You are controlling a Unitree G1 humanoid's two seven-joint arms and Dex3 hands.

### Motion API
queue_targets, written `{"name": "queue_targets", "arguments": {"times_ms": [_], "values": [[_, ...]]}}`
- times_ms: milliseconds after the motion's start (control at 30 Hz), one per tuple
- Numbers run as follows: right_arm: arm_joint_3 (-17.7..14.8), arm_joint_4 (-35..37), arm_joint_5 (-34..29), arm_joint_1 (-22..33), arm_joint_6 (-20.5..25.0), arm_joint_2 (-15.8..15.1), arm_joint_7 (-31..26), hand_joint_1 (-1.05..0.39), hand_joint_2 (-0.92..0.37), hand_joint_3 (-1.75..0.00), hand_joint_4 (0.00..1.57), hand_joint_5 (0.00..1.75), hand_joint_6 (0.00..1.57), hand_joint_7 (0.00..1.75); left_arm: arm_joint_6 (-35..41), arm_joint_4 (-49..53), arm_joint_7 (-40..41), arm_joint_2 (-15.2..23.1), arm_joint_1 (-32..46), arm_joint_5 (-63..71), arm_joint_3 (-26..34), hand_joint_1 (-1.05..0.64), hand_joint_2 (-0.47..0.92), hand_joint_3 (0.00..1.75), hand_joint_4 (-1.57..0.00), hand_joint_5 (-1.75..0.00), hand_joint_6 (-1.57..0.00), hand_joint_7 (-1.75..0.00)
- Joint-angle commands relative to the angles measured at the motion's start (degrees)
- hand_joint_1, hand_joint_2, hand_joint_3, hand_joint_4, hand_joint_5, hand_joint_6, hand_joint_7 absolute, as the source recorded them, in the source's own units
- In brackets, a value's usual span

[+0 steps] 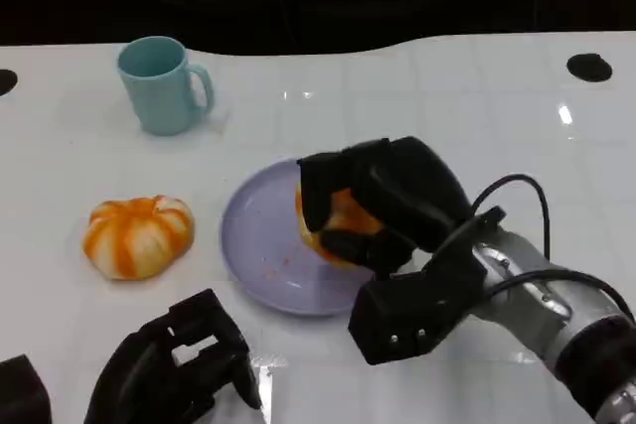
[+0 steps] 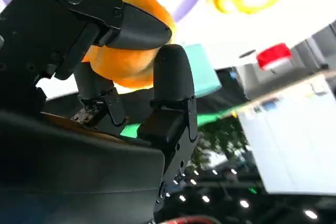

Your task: Grasp the bread from the table and place it into the plate.

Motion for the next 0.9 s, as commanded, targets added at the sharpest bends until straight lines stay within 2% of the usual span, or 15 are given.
{"name": "queue_targets", "arguments": {"times_ms": [33, 67, 100, 133, 167, 200, 233, 300, 333, 400, 700, 767, 800, 833, 900], "values": [[0.1, 5.7, 0.8, -2.8, 0.1, 0.6, -1.2, -0.17, -0.47, -1.01, 0.88, 1.44, 0.86, 0.85, -0.2, -0.6, 0.4, 0.5, 0.7, -0.1, 0.0, -0.63, 0.92, 0.07, -0.69, -1.75, -0.66, -1.43], [0.1, 6.3, 0.8, -3.0, 0.0, 0.6, -1.2, -0.18, -0.52, -0.91, 0.88, 1.36, 0.90, 0.68, -0.3, -0.6, 0.4, 0.5, 0.7, -0.1, 0.0, -0.63, 0.92, 0.07, -0.69, -1.75, -0.66, -1.43], [0.4, 6.4, 0.8, -3.3, 0.9, 0.3, 0.9, -0.18, -0.54, -0.85, 0.87, 1.32, 0.93, 0.59, -0.4, -0.5, 0.3, 0.5, 0.7, -0.1, 0.0, -0.63, 0.92, 0.07, -0.69, -1.75, -0.66, -1.43], [0.8, 6.2, 0.6, -3.5, 2.0, -0.2, 3.0, -0.27, -0.66, -0.67, 0.61, 0.96, 0.73, 0.37, -0.4, -0.4, 0.2, 0.5, 0.6, -0.1, 0.0, -0.63, 0.92, 0.08, -0.69, -1.75, -0.65, -1.43], [1.5, 5.6, -0.2, -3.8, 3.3, -0.9, 5.5, -0.32, -0.79, -0.47, 0.54, 0.72, 0.66, 0.24, 0.0, -0.6, 0.3, 0.4, 0.7, -0.2, -0.1, -0.63, 0.92, 0.09, -0.68, -1.75, -0.65, -1.44], [2.0, 4.9, -0.4, -3.9, 4.3, -1.5, 7.8, -0.40, -0.85, -0.38, 0.41, 0.54, 0.57, 0.13, 0.3, -0.9, 0.6, 0.4, 0.8, -0.2, -0.1, -0.63, 0.92, 0.08, -0.69, -1.75, -0.65, -1.44], [2.3, 4.1, -0.5, -3.8, 5.1, -1.9, 9.5, -0.50, -0.89, -0.34, 0.27, 0.40, 0.48, 0.05, 0.6, -1.1, 0.8, 0.3, 0.8, -0.2, -0.2, -0.63, 0.92, 0.08, -0.69, -1.75, -0.66, -1.43], [2.3, 2.0, 0.2, -3.0, 6.4, -2.4, 12.4, -0.59, -0.91, -0.34, 0.14, 0.30, 0.40, 0.01, 0.6, -1.2, 0.9, 0.2, 0.9, -0.2, -0.2, -0.63, 0.92, 0.07, -0.69, -1.75, -0.66, -1.43], [2.1, 0.7, 0.6, -2.4, 6.9, -2.7, 13.7, -0.63, -0.92, -0.35, 0.07, 0.27, 0.36, 0.01, 0.4, -1.1, 0.8, 0.2, 0.9, -0.1, -0.2, -0.63, 0.92, 0.07, -0.69, -1.75, -0.66, -1.43], [1.6, -2.1, 1.7, -1.0, 7.4, -3.3, 16.0, -0.67, -0.92, -0.37, 0.02, 0.25, 0.32, 0.00, 0.7, -1.2, 0.6, 0.1, 1.0, -0.4, -0.2, -0.63, 0.92, 0.07, -0.69, -1.75, -0.67, -1.43], [-1.3, -17.4, 6.9, 6.3, 7.9, -7.2, 22.8, -0.72, -0.92, -0.43, 0.01, 0.20, 0.21, 0.00, 0.5, -1.4, 1.0, 0.1, 1.1, 0.2, -0.6, -0.63, 0.92, 0.08, -0.70, -1.75, -0.67, -1.43], [-2.2, -19.4, 8.1, 7.7, 6.7, -7.6, 22.4, -0.70, -0.92, -0.39, 0.00, 0.40, 0.25, 0.02, 0.4, -1.3, 1.1, 0.2, 1.1, 0.3, -0.7, -0.64, 0.92, 0.08, -0.69, -1.75, -0.66, -1.43], [-2.9, -21.4, 9.1, 8.9, 5.9, -8.2, 22.4, -0.70, -0.92, -0.39, 0.00, 0.44, 0.25, 0.02, 0.6, -1.4, 1.2, 0.2, 1.1, 0.1, -0.6, -0.64, 0.92, 0.08, -0.69, -1.75, -0.66, -1.43], [-3.5, -23.3, 9.9, 9.9, 5.4, -8.7, 22.7, -0.69, -0.92, -0.39, 0.08, 0.51, 0.30, 0.04, 0.8, -1.4, 1.1, 0.2, 1.0, -0.1, -0.6, -0.64, 0.92, 0.08, -0.69, -1.75, -0.66, -1.43], [-4.3, -26.3, 10.9, 11.6, 4.9, -9.5, 23.2, -0.68, -0.92, -0.39, 0.13, 0.57, 0.34, 0.06, 1.0, -1.4, 0.9, 0.2, 0.9, -0.3, -0.5, -0.63, 0.92, 0.08, -0.69, -1.75, -0.66, -1.42]]}}
